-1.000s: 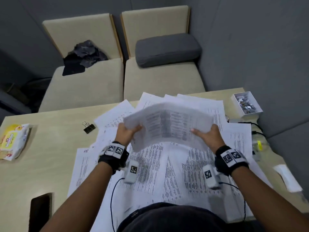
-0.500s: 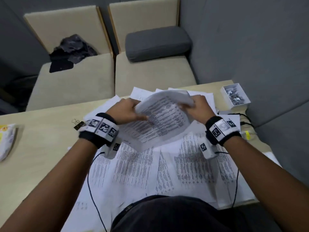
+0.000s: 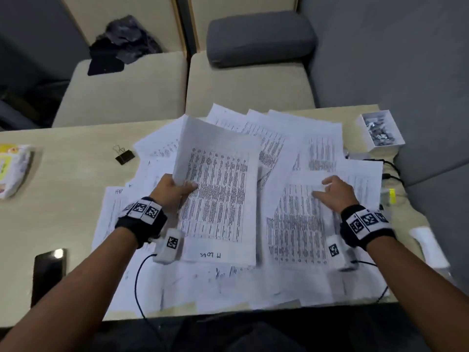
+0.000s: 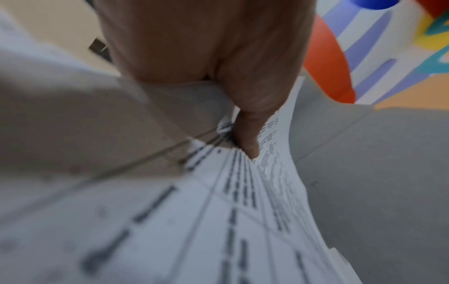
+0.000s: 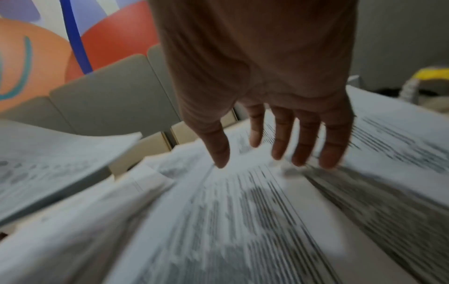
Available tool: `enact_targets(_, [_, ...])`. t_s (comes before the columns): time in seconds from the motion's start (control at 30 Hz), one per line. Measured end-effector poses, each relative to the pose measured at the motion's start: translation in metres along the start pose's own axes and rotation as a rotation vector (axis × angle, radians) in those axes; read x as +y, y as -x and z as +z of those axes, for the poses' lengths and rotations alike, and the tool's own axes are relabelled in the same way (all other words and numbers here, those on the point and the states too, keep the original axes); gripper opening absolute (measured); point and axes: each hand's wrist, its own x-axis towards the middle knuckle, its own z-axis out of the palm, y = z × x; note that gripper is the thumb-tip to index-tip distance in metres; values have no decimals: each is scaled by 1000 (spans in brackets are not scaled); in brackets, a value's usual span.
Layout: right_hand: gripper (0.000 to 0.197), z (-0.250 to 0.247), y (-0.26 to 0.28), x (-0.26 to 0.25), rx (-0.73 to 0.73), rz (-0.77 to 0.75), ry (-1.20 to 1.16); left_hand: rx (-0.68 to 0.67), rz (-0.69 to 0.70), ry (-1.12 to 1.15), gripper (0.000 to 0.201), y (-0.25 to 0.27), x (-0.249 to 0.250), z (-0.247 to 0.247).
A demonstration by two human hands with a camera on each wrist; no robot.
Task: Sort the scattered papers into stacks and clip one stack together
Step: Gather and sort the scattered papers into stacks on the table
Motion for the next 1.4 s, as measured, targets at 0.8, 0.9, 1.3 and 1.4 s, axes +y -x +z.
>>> enact_targets(0.8, [17,104,-25,-38,-44,-565,303,68,144,230,20,-54,-76,63])
enact_targets(0.9, [18,105,-11,-36,-53,-572,317,122,128,200,29,-38,-74,64])
enact_targets(1.3, [37,128,44,1,-19,-593,290,376,136,236,44,9,-88,56])
enact_targets(1.4, [39,128,40,-1,-64,-586,297,347,130,93,40,6,-95,63])
